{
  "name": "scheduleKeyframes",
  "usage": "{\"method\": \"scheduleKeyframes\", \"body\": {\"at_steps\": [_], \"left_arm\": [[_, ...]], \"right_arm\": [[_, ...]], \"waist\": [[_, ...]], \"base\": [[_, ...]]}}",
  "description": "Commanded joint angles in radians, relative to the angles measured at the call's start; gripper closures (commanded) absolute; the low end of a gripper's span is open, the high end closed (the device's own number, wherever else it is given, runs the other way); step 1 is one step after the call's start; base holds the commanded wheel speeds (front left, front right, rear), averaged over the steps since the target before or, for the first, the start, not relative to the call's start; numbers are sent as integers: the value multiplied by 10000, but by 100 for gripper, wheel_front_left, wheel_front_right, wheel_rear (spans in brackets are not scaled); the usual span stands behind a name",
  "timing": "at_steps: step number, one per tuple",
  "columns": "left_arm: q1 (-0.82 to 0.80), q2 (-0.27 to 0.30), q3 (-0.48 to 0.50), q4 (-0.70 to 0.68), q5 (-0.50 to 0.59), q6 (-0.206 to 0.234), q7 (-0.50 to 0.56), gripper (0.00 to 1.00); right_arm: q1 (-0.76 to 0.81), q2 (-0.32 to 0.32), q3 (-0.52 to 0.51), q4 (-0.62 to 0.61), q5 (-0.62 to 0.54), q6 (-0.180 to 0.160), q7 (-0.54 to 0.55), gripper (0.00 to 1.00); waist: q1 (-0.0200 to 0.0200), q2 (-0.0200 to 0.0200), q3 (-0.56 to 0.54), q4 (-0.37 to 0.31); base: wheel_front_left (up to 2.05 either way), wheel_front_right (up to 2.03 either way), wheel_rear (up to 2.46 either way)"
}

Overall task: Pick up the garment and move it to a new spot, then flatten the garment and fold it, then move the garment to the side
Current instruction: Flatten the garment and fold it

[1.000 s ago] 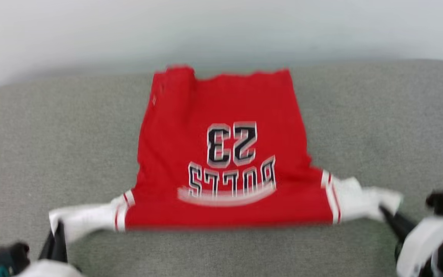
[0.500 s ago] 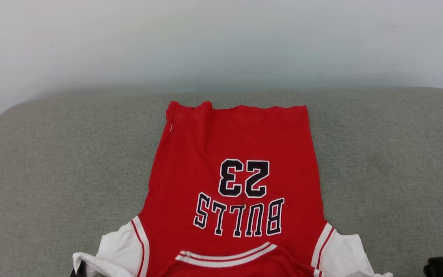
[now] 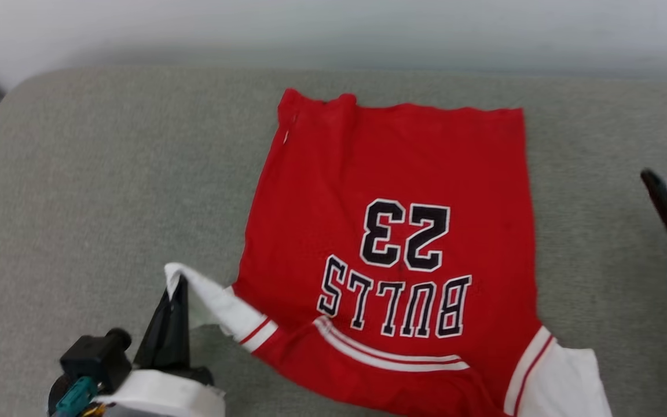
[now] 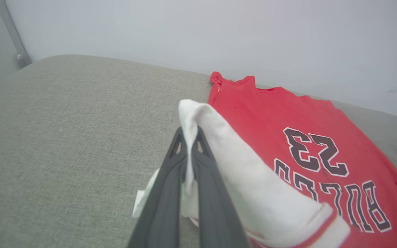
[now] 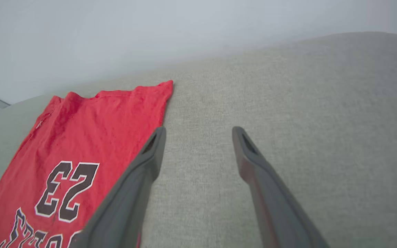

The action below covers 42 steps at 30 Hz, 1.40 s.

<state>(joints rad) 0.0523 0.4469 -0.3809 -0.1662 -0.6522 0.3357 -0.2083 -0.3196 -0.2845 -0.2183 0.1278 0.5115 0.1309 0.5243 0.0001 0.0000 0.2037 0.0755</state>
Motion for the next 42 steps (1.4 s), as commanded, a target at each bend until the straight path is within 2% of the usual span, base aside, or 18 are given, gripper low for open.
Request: {"method": "scheduleKeyframes", "body": {"at_steps": [1, 7, 12, 20, 24, 25, 26, 27, 30, 35, 42], "left_arm": [[-470, -185, -150, -68, 188, -89, -105, 100], [-1388, -679, -561, -128, 596, -361, -289, 100], [-1957, -1069, -860, -75, 795, -632, -409, 100], [-2533, -1564, -1070, 281, 939, -1056, -509, 100], [-2687, -1680, -1009, 493, 975, -1235, -538, 100], [-2683, -1703, -990, 542, 990, -1277, -547, 100], [-2669, -1719, -971, 602, 1007, -1316, -554, 100], [-2668, -1745, -949, 652, 1017, -1349, -561, 100], [-2627, -1799, -863, 807, 1024, -1446, -569, 100], [-2453, -1779, -730, 1054, 980, -1555, -579, 100], [-1919, -1456, -374, 1616, 757, -1509, -581, 100]], "right_arm": [[-1158, -212, 235, 700, 27, -4, 507, 0], [-3997, -674, 598, 2553, -423, -4, 2542, 0], [-5529, -861, 718, 3467, -1110, -4, 4066, 0], [-6242, -776, 595, 4280, -1719, -5, 5177, 0], [-5914, -416, 388, 4988, -1842, -5, 5890, 0], [-5887, -334, 364, 5083, -1837, -5, 6021, 18], [-5852, -281, 359, 5128, -1848, -5, 6094, 73], [-5816, -254, 405, 5120, -1863, -5, 6150, 100], [-5862, -304, 517, 4880, -1787, -4, 6109, 100], [-6105, -832, 830, 4327, -1639, -5, 5676, 100], [-5666, -1642, 1733, 3459, -1288, -5, 5074, 100]], "waist": [[-1, 0, 947, 768], [-1, 0, 1971, 1546], [-1, 0, 2564, 2147], [-1, 0, 3180, 2565], [-1, 0, 3287, 2606], [-1, 0, 3295, 2611], [-1, 0, 3296, 2615], [-1, 0, 3284, 2618], [-1, 0, 3191, 2608], [-1, 0, 2820, 2505], [-1, 0, 1622, 1947]], "base": [[0, 0, 0], [0, 0, 0], [0, 0, 0], [0, 0, 0], [0, 0, 0], [0, 0, 0], [0, 0, 0], [0, 0, 0], [0, 0, 0], [0, 0, 0], [0, 0, 0]]}}
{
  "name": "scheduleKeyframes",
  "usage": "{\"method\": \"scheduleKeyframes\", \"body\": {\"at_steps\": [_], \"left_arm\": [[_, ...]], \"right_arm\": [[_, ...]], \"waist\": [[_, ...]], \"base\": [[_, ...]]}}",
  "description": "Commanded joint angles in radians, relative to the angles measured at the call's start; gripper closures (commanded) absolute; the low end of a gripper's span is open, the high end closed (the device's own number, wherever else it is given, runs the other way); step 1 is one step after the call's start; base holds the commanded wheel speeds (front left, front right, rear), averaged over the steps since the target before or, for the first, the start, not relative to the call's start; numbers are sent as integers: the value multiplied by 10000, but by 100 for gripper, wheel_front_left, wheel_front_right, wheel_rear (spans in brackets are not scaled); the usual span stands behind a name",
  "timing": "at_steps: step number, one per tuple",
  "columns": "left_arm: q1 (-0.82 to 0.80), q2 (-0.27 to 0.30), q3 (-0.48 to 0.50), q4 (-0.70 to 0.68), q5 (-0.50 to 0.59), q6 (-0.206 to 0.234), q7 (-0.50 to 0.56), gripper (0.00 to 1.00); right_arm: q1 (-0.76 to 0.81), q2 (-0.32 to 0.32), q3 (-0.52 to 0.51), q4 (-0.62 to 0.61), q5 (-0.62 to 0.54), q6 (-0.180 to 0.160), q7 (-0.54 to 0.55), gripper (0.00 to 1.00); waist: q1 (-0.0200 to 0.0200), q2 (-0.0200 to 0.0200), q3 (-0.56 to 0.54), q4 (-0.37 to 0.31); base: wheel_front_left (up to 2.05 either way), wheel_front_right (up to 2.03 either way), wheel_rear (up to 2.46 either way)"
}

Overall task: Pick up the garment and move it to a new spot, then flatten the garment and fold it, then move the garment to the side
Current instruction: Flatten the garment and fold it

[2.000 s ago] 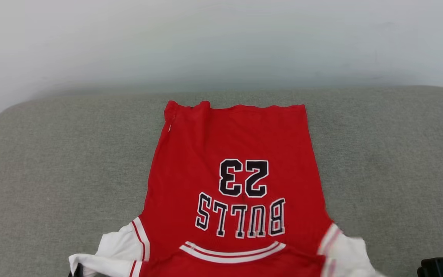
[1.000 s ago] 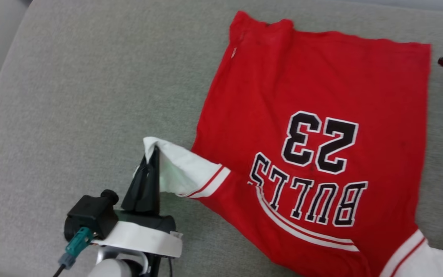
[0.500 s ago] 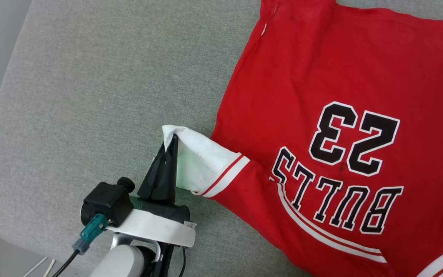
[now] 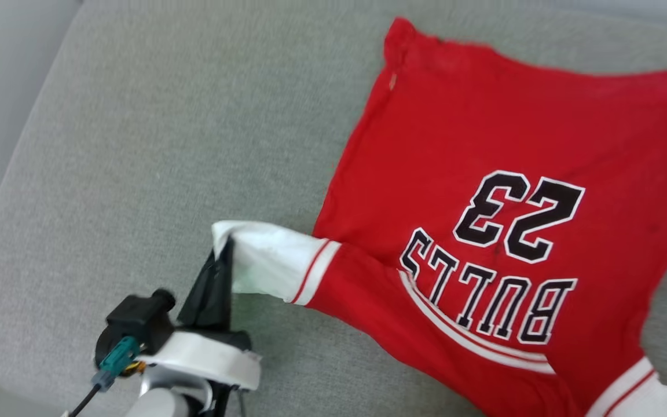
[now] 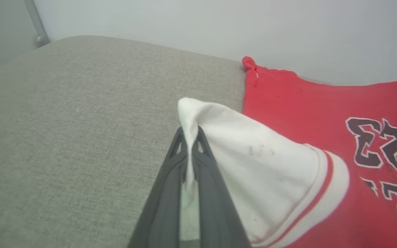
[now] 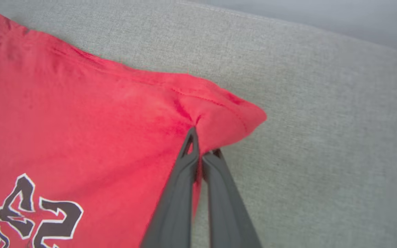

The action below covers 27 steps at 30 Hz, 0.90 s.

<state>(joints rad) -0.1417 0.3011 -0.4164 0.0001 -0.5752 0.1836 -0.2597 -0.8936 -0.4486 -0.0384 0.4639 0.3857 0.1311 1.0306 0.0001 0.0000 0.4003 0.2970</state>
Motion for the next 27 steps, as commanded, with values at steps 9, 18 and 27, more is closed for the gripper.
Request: {"method": "scheduleKeyframes", "body": {"at_steps": [9, 18, 27], "left_arm": [[1307, 476, 627, 118, -513, 528, 170, 100], [2303, 995, 1204, -126, -876, 956, 494, 100], [2491, 1258, 1306, -382, -922, 1163, 775, 100]], "right_arm": [[3379, -1010, 331, -2009, 933, -7, 167, 100], [8417, -350, -601, -3821, 1407, -7, 780, 100], [10559, 1147, -1067, -4631, 1489, -7, 407, 0]], "waist": [[-1, 0, -2171, -1615], [-1, 0, -2858, -2921], [-1, 0, -2949, -3588]], "base": [[0, 0, 0], [0, 0, 0], [0, 0, 0]]}}
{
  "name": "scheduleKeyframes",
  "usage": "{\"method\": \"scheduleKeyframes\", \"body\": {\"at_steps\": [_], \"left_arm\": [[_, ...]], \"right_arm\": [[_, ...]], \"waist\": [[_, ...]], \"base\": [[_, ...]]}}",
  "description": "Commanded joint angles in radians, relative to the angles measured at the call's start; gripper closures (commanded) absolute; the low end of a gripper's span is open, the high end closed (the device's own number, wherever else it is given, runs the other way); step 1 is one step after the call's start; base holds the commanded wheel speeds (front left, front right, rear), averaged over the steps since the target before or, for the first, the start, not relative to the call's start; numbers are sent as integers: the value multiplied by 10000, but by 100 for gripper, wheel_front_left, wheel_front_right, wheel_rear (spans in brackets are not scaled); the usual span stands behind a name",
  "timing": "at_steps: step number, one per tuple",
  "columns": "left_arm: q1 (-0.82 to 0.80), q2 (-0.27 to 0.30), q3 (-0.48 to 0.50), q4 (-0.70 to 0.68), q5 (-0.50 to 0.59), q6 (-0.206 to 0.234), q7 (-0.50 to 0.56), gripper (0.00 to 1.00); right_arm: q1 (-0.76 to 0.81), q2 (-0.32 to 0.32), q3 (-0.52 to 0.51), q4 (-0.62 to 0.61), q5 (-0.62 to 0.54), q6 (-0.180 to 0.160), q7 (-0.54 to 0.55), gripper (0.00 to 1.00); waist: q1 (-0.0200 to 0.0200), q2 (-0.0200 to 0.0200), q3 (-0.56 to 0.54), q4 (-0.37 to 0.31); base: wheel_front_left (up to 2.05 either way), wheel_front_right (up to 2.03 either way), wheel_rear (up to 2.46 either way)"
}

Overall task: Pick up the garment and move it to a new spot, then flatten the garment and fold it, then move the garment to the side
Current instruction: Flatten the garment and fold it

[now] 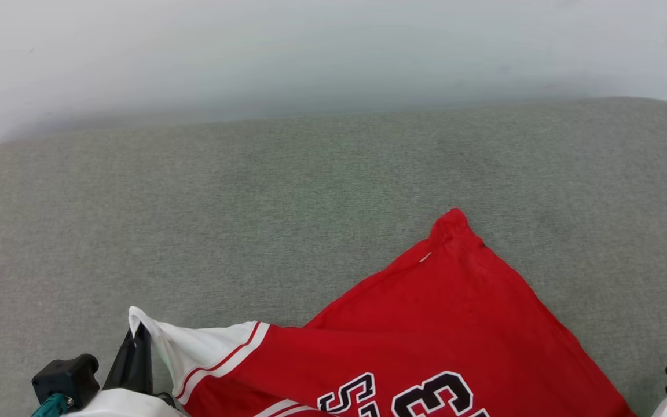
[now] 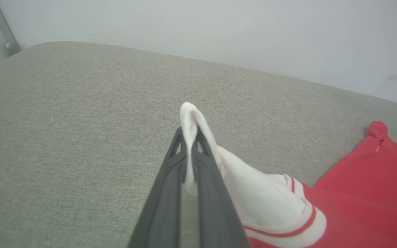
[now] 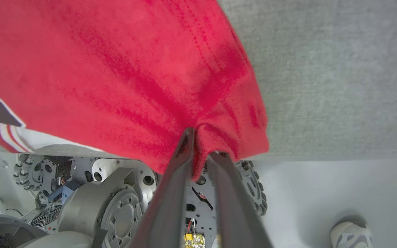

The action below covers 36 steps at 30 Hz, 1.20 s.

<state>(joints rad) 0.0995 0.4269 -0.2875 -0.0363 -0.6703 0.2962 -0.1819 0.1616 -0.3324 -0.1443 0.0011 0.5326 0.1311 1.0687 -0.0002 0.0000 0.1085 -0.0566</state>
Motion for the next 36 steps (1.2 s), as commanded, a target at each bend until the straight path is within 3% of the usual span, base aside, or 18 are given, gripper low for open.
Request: {"method": "scheduleKeyframes", "body": {"at_steps": [1, 13, 17, 20, 24, 31, 36], "left_arm": [[113, 14, 17, -66, 25, 57, 24, 100], [-538, 173, -102, -897, 280, 226, 294, 100], [-1059, 78, -247, -1224, 456, 186, 267, 100], [-1510, -98, -493, -1376, 648, 129, 200, 100], [-1982, -196, -781, -1489, 826, -33, 210, 100], [-2617, -444, -1087, -1520, 1016, -201, 90, 100], [-2854, -605, -1203, -1401, 1015, -248, -7, 100]], "right_arm": [[-26, 71, -42, -71, 37, -7, -179, 0], [-2330, -144, -85, -311, 384, -6, -4578, 0], [-3511, -499, 208, -57, 511, -6, -5362, 0], [-4674, -854, 897, 245, 761, -7, -4932, 0], [-5870, -1133, 1561, 596, 788, -7, -3375, 0], [-7260, -946, 2363, 1144, 608, -7, -181, 0], [-7651, -892, 3094, 1422, 470, -7, 680, 0]], "waist": [[2, 0, -13, -85], [2, 0, 896, 68], [2, 0, 1506, 368], [2, 0, 1958, 678], [2, 0, 2435, 1024], [2, 0, 3062, 1607], [2, 0, 3347, 1883]], "base": [[0, 0, 0], [0, 0, 0], [0, 0, 0], [0, 0, 0], [0, 0, 0], [0, 0, 0], [0, 0, 0]]}}
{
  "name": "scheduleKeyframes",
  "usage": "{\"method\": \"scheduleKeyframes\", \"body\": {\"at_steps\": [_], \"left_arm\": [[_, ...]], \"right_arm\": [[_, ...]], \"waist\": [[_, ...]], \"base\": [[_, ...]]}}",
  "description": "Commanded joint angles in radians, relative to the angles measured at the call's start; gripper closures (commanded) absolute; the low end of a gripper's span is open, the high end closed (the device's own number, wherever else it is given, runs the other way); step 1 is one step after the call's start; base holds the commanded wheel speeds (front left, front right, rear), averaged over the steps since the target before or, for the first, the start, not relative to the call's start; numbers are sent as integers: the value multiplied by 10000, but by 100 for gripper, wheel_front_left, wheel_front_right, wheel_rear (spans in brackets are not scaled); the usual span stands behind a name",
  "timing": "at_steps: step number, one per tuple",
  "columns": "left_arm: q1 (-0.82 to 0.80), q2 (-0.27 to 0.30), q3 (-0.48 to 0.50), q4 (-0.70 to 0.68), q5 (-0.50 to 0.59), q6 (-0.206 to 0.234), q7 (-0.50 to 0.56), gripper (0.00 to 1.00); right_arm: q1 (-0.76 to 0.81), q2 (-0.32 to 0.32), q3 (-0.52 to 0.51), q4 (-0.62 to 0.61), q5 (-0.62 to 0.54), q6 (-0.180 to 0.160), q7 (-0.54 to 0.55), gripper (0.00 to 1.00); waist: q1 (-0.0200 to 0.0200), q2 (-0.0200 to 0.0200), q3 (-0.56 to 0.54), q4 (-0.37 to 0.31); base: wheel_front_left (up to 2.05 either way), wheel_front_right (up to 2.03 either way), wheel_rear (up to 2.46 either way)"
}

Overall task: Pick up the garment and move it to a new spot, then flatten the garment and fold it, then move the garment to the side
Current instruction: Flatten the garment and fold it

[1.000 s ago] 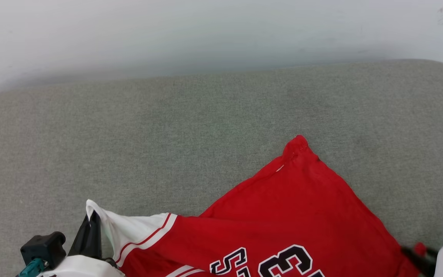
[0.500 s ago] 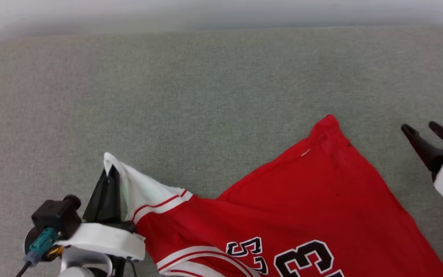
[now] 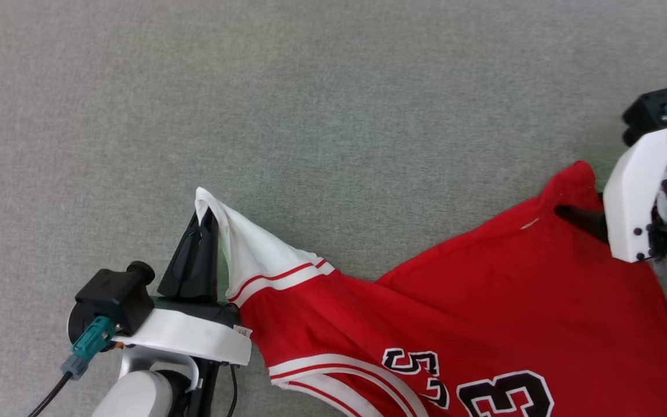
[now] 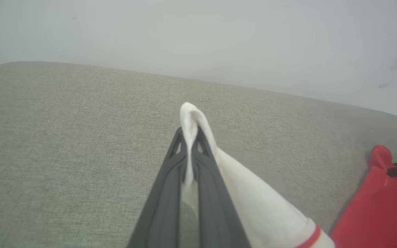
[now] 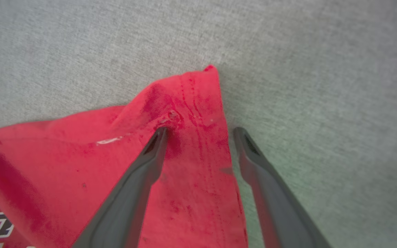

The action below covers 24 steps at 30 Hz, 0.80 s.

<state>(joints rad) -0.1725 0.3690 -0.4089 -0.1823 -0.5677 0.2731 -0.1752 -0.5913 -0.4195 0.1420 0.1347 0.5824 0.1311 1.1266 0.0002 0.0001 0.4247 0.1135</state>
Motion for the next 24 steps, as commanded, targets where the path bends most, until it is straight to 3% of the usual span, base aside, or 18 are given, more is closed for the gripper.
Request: {"method": "scheduleKeyframes", "body": {"at_steps": [1, 6, 7, 8, 9, 10, 17, 24], "left_arm": [[-163, -57, 2, 76, -44, -47, -88, 100], [-196, -75, -30, 258, -77, -97, -119, 100], [-203, -90, -46, 300, -95, -132, -135, 100], [-200, -101, -67, 355, -114, -147, -139, 100], [-188, -97, -65, 403, -132, -152, -142, 100], [-189, -92, -45, 449, -157, -166, -164, 100], [-187, 34, 81, 743, -327, -260, -123, 100], [-850, 435, 311, 1390, -470, -649, 1, 100]], "right_arm": [[-125, 49, 346, 246, 30, -7, 160, 0], [9, 130, 937, 921, 170, -6, 344, 0], [46, 92, 1070, 1059, 201, -6, 336, 5], [84, 88, 1153, 1177, 277, -6, 316, 58], [93, 106, 1214, 1265, 343, -6, 286, 84], [68, 87, 1314, 1288, 369, -6, 217, 100], [-264, -232, 1515, 1106, 653, -6, -719, 100], [-332, -518, 1533, 1305, 623, -6, -2145, 100]], "waist": [[-2, -1, 214, 210], [-2, -1, 290, 276], [-2, -1, 289, 300], [-2, -1, 282, 322], [-2, -1, 267, 334], [-2, -1, 236, 337], [-2, -1, -311, 238], [-2, -1, -1524, -85]], "base": [[0, 0, 0], [0, 0, 0], [0, 0, 0], [0, 0, 0], [0, 0, 0], [0, 0, 0], [0, 0, 0], [0, 0, 0]]}}
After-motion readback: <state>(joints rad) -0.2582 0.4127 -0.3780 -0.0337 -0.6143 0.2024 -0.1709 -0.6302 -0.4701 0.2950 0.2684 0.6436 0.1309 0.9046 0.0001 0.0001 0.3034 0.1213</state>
